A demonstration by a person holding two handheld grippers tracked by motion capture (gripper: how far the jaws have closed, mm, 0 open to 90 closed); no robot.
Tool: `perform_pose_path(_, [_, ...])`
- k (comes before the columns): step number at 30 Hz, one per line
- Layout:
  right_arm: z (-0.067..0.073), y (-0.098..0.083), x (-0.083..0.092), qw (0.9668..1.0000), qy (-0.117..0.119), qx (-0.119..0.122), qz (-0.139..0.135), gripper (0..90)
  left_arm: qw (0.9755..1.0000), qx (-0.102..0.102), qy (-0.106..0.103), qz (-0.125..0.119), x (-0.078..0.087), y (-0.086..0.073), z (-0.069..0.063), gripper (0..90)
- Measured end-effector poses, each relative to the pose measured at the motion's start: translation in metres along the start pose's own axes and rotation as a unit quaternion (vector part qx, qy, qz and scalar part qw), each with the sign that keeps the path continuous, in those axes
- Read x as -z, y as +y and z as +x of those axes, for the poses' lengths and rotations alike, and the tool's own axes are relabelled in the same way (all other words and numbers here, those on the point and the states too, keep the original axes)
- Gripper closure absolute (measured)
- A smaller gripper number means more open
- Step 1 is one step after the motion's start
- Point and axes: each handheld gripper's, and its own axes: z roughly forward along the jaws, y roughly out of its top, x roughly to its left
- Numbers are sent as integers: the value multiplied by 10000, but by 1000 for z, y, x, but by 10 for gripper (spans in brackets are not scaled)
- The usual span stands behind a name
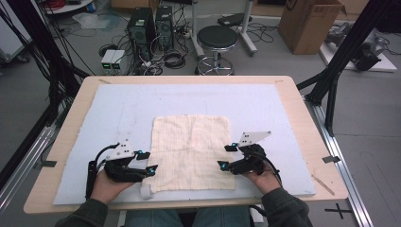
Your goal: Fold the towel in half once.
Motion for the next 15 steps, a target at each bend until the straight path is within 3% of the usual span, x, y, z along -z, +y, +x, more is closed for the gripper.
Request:
perform_pose_path(4, [-6,0,-2,9999,-39,-39,96,300,9999,105,-43,48,-4,5,4,415])
perform_pose_path(8, [-15,1,-3,9997,-77,-191,94,289,9999,57,-23,140,-6,8,7,415])
perform_pose_path(15, [-32,10,0,9995,-86,-308,43,276,10000,72,49,45,-5,18,13,433])
